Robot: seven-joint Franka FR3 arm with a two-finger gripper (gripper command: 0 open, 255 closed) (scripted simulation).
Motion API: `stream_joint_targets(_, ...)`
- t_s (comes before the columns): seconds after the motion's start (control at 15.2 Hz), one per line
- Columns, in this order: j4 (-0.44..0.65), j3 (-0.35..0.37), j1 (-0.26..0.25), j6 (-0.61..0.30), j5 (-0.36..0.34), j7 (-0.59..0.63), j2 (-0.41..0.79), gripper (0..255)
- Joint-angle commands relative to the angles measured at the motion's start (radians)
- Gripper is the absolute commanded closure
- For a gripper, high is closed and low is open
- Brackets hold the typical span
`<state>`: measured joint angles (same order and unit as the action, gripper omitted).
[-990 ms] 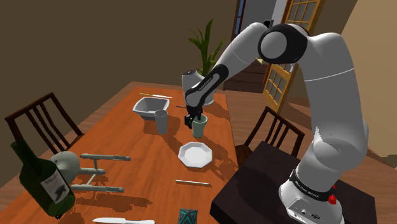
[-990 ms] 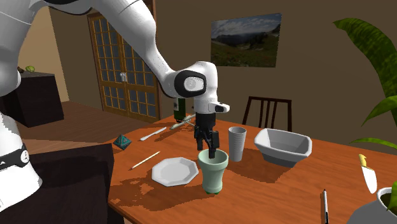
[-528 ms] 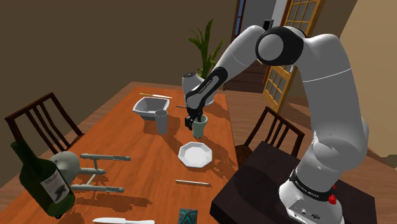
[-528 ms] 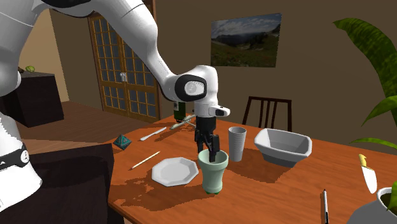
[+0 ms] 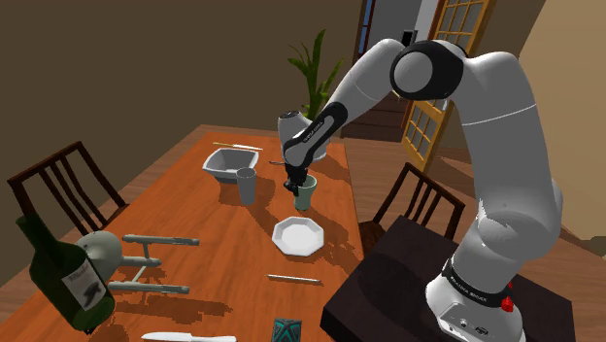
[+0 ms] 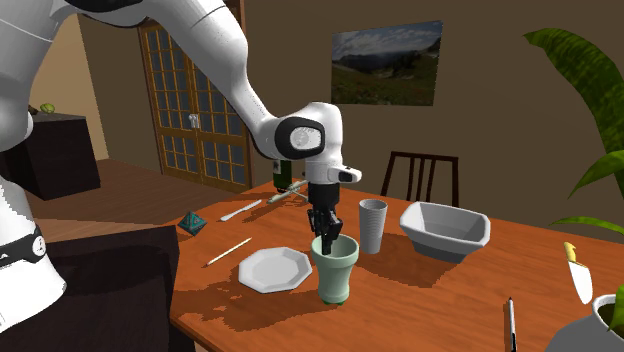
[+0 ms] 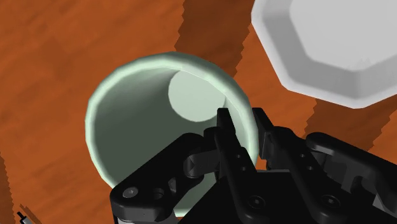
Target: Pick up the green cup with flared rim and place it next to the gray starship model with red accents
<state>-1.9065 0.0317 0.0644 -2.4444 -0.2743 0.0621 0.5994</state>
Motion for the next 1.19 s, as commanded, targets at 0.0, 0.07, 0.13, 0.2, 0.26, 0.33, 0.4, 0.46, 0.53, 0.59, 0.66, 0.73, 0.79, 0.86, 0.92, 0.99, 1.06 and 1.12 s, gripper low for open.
stream_joint_targets(0.0, 0.0, 0.0, 0.0, 0.0, 0.0, 0.0, 0.0, 255)
stream_joint_targets(0.07, -0.001, 0.0, 0.0, 0.0, 0.0, 0.0, 0.0, 255)
stream_joint_targets(0.13, -0.001, 0.0, 0.0, 0.0, 0.0, 0.0, 0.0, 255)
stream_joint_targets(0.2, 0.0, 0.0, 0.0, 0.0, 0.0, 0.0, 0.001, 255)
stream_joint_targets(0.26, 0.0, 0.0, 0.0, 0.0, 0.0, 0.0, 0.001, 255)
stream_joint_targets(0.33, -0.002, 0.001, 0.001, 0.009, 0.002, -0.003, -0.01, 255)
stream_joint_targets(0.4, -0.004, 0.003, 0.002, 0.017, 0.004, -0.005, -0.021, 255)
stream_joint_targets(0.46, -0.006, 0.004, 0.003, 0.026, 0.006, -0.008, -0.032, 255)
stream_joint_targets(0.53, -0.007, 0.005, 0.004, 0.035, 0.008, -0.01, -0.042, 255)
stream_joint_targets(0.59, -0.008, 0.007, 0.005, 0.044, 0.01, -0.013, -0.052, 255)
stream_joint_targets(0.66, -0.009, 0.008, 0.006, 0.054, 0.013, -0.016, -0.062, 255)
stream_joint_targets(0.73, -0.009, 0.01, 0.006, 0.063, 0.015, -0.018, -0.072, 255)
stream_joint_targets(0.79, -0.01, 0.011, 0.007, 0.072, 0.017, -0.021, -0.082, 255)
stream_joint_targets(0.86, -0.01, 0.012, 0.008, 0.082, 0.019, -0.024, -0.092, 255)
stream_joint_targets(0.92, -0.01, 0.013, 0.008, 0.091, 0.021, -0.026, -0.102, 255)
stream_joint_targets(0.99, -0.01, 0.015, 0.009, 0.101, 0.023, -0.029, -0.111, 255)
stream_joint_targets(1.06, -0.01, 0.016, 0.01, 0.111, 0.026, -0.032, -0.121, 255)
stream_joint_targets(1.12, -0.009, 0.017, 0.01, 0.12, 0.028, -0.034, -0.13, 255)
